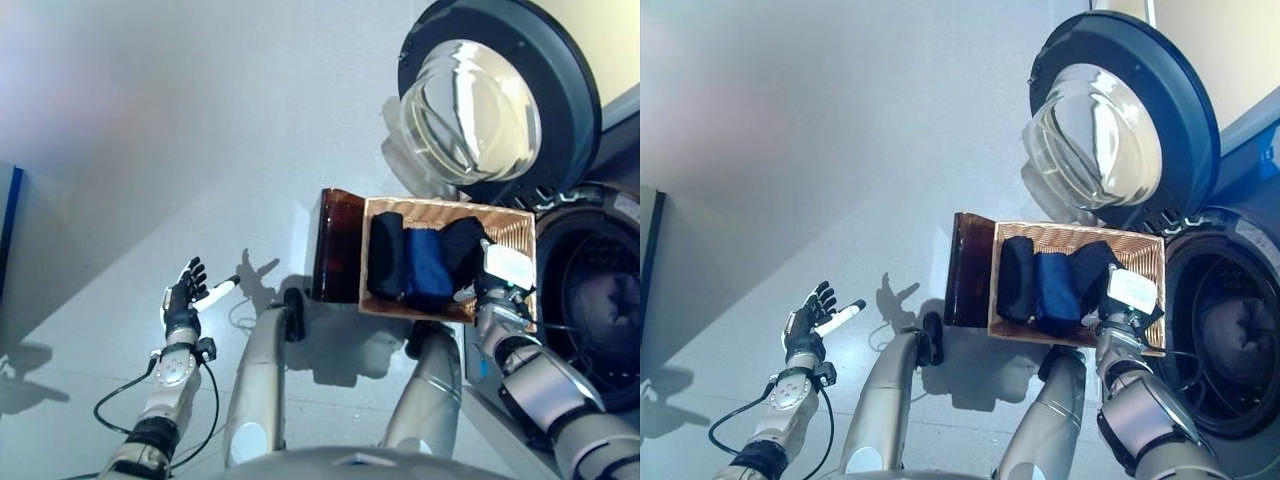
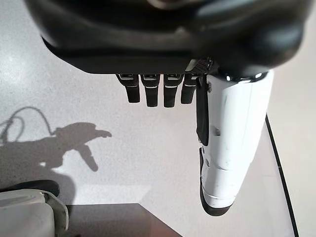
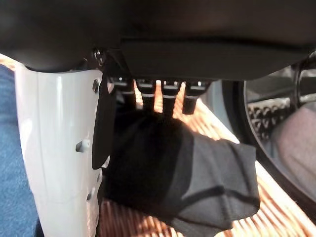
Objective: Pick up the clothes and place them into the washing machine
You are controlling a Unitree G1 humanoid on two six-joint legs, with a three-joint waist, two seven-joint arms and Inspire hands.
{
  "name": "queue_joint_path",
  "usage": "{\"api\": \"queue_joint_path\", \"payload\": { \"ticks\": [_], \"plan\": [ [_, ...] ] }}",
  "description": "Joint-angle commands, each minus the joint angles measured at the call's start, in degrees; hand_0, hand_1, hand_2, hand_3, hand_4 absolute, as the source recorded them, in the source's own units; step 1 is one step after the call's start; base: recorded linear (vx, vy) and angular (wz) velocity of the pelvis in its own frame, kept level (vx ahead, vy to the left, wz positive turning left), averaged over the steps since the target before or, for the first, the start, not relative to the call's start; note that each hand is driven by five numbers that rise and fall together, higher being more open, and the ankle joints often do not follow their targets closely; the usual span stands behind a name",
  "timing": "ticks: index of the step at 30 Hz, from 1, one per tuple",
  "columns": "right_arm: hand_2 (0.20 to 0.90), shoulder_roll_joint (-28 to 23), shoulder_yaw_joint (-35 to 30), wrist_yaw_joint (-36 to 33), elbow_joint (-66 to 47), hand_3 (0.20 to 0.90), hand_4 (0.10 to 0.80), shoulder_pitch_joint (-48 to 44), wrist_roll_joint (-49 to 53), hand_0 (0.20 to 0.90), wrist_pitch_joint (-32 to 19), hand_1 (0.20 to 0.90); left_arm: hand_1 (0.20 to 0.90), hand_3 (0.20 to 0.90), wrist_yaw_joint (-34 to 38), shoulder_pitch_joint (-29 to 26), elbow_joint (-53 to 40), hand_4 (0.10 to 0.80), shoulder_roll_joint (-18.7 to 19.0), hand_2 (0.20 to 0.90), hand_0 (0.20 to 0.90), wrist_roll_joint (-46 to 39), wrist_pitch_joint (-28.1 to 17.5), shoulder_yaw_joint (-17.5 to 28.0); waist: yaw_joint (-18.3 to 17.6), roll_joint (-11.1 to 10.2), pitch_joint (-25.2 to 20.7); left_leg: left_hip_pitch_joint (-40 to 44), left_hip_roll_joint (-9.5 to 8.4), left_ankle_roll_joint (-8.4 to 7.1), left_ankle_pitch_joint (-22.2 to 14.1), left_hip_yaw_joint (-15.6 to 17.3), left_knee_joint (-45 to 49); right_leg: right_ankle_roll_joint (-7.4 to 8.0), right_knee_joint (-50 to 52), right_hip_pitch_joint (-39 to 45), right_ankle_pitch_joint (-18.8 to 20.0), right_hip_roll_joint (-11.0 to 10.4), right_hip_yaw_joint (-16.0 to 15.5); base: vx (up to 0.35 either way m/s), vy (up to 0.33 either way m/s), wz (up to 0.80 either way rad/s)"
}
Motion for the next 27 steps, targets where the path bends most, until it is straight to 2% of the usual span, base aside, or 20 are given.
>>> {"api": "queue_joint_path", "payload": {
  "ticks": [1, 3, 5, 6, 24, 27],
  "plan": [
    [0.9, -1.5, 0.9, 0.3, 1.7, 0.9, 0.8, 0.8, 2.0, 0.9, 0.7, 0.9, 0.9, 0.9, 0.9, 2.5, -3.5, 0.8, 3.9, 0.9, 0.9, -0.3, -2.7, 4.8, 0.9, 1.9, -0.8, 0.3, 2.78, -6.09, -1.3, -1.8, 0.9, -2.41, -2.0, 0.1, 4.0, 0.2, 3.3, 0.0, 0.0, 0.0],
    [0.9, -0.8, 0.8, 1.2, 2.4, 0.9, 0.8, 0.6, 4.0, 0.9, -0.2, 0.9, 0.9, 0.9, 0.3, 3.0, -4.4, 0.8, 3.9, 0.9, 0.9, -0.2, -2.4, 4.8, 1.3, 2.3, -1.3, -0.2, 2.73, -5.93, -1.5, -1.7, 1.3, -2.4, -1.3, -0.9, 3.9, 0.1, 3.6, 0.0, 0.0, 0.0],
    [0.414, -0.7, 1.0, 1.2, 2.5, 0.414, 0.453, 0.4, 4.3, 0.414, -0.4, 0.414, 0.9, 0.9, 0.1, 3.5, -5.6, 0.8, 4.0, 0.9, 0.9, 0.1, -2.3, 4.9, 1.4, 2.3, -1.5, -0.5, 2.67, -5.79, -1.5, -1.6, 1.5, -2.41, -1.0, -1.4, 3.9, 0.1, 3.8, 0.0, 0.0, 0.0],
    [0.2, -0.8, 1.0, 1.2, 2.6, 0.2, 0.3, 0.2, 4.4, 0.2, -0.5, 0.2, 0.9, 0.9, 0.1, 3.6, -5.6, 0.8, 4.1, 0.9, 0.9, 0.1, -2.3, 5.0, 1.5, 2.3, -1.4, -0.7, 2.66, -5.73, -1.5, -1.6, 1.7, -2.42, -1.0, -1.6, 3.9, 0.0, 3.8, 0.0, 0.0, 0.0],
    [0.2, -1.6, 1.3, 1.1, 3.0, 0.2, 0.3, 0.6, 3.0, 0.2, 0.7, 0.2, 0.9, 0.9, 0.2, 3.5, -5.4, 0.8, 5.3, 0.9, 0.9, 1.3, -1.7, 6.5, 1.3, 1.9, -2.1, -1.1, 2.43, -5.25, -2.6, -1.3, 3.1, -2.36, 0.3, -2.1, 3.3, -0.5, 4.5, 0.0, 0.001, 0.01],
    [0.2, -1.7, 0.9, 1.1, 3.0, 0.2, 0.3, 0.5, 3.3, 0.2, 0.5, 0.2, 0.9, 0.9, 0.3, 2.8, -2.7, 0.8, 5.3, 0.9, 0.9, 1.0, -1.8, 6.3, 1.2, 1.7, -2.2, -0.9, 2.45, -5.26, -2.4, -1.2, 2.7, -2.34, -0.1, -2.0, 3.6, -0.3, 4.5, 0.0, 0.0, 0.0]
  ]
}}
